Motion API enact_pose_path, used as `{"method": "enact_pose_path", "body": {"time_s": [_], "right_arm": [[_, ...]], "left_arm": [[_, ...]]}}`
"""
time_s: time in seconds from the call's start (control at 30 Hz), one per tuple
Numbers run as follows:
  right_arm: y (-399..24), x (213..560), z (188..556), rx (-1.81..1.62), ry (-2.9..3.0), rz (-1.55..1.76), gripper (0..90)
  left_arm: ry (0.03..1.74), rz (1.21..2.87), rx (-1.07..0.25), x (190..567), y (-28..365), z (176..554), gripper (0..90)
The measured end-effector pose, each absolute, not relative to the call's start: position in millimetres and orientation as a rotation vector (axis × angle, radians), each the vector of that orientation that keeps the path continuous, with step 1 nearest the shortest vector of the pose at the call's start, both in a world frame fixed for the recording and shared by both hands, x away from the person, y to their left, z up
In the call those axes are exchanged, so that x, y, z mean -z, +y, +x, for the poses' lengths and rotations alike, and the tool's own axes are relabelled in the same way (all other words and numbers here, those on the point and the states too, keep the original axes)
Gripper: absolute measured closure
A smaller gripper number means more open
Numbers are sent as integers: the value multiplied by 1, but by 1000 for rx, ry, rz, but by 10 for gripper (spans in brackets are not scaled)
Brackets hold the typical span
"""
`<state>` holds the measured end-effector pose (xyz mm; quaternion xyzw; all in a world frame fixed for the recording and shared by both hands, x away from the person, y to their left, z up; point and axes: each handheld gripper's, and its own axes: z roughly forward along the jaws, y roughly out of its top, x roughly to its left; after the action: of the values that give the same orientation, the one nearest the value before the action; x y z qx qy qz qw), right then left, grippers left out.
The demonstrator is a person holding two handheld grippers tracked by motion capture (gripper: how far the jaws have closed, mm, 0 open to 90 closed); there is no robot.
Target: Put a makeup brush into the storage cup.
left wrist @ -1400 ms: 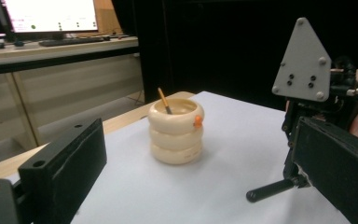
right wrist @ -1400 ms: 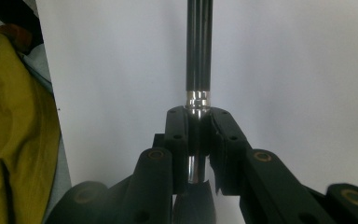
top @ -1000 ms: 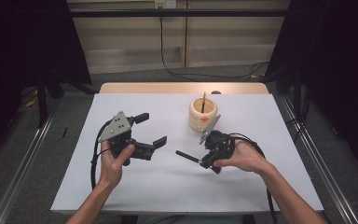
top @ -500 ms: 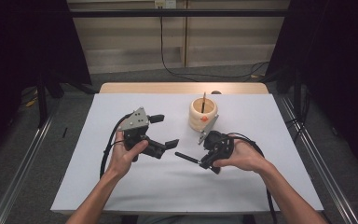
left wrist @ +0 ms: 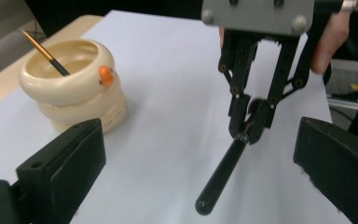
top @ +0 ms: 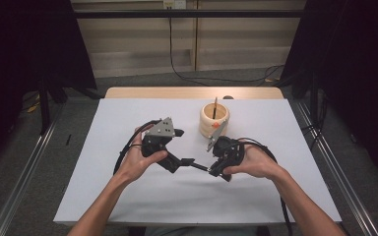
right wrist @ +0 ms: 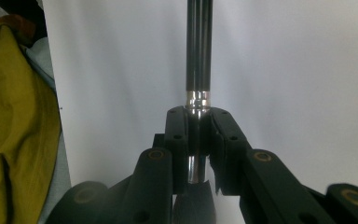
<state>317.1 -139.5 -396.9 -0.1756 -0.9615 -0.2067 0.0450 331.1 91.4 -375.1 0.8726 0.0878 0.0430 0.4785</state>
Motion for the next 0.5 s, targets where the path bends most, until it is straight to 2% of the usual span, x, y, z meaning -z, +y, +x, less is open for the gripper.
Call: {"method": "enact_pose_path", "body": {"time_s": [0.5], "right_arm": [[-131,404,313,568,-2942,-460,782]], "left_arm": [[161,2296,-82,390,83,327,51]]}}
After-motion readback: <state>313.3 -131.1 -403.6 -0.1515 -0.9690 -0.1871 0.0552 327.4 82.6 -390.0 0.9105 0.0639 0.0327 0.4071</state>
